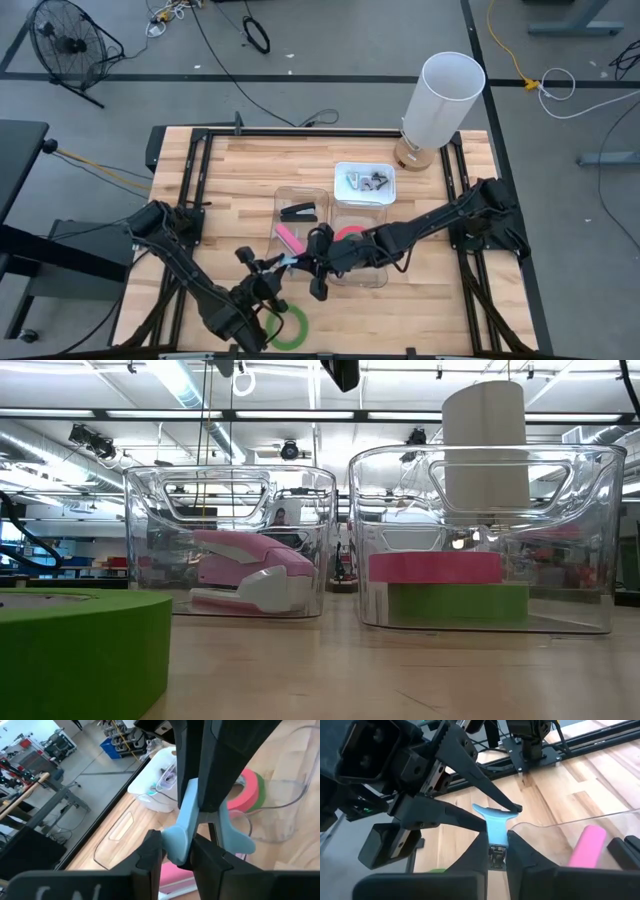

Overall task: Pick and place Stapler, Stapler remover, tape
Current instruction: Put the blue staple remover into the white bin, then put the green tape into the right transparent bin, then return to Home Position

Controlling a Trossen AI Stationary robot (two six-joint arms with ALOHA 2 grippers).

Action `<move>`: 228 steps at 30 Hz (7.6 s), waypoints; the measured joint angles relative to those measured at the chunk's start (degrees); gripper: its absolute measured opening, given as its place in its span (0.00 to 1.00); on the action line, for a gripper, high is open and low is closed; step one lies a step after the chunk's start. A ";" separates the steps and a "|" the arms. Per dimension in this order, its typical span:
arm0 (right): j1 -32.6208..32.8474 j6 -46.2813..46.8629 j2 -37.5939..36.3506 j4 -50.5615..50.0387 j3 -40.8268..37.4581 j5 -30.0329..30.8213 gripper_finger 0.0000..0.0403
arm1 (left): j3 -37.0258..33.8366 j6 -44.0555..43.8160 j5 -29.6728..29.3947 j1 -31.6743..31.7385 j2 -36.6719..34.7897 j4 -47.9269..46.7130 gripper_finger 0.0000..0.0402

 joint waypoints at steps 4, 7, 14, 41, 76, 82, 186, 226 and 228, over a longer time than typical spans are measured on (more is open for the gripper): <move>-1.35 -0.31 -0.53 -2.94 0.03 -1.96 0.06 | 0.00 0.09 0.99 0.12 0.00 -0.46 0.23; -2.13 -0.20 -1.72 -5.79 0.19 -2.39 0.06 | 0.00 0.13 0.42 0.28 0.00 -0.97 0.23; -2.70 -0.63 -4.51 -13.15 -0.26 -1.21 0.06 | 0.07 0.08 1.83 0.90 -0.04 -2.72 0.23; -20.22 14.12 -10.40 -44.56 -4.57 15.11 0.06 | 0.07 -0.07 2.59 2.12 -0.04 -3.37 0.22; -28.11 10.28 -10.33 -38.42 -7.10 -10.07 0.44 | 0.02 0.13 4.58 2.19 -0.04 -3.07 0.22; -24.52 10.26 -10.36 -32.26 -5.36 -19.41 0.44 | 0.02 0.10 6.82 2.19 -0.04 -2.31 0.22; 24.18 22.33 -12.91 -27.57 -5.28 6.03 0.44 | 20.74 32.20 37.42 20.80 6.91 4.90 0.21; 35.31 22.70 -14.90 -28.80 -5.31 18.92 0.44 | 20.28 42.05 65.60 46.64 15.04 30.99 0.50; 35.31 22.61 -14.90 -28.80 -5.31 18.92 0.44 | 20.28 42.05 65.60 46.64 15.02 30.96 0.52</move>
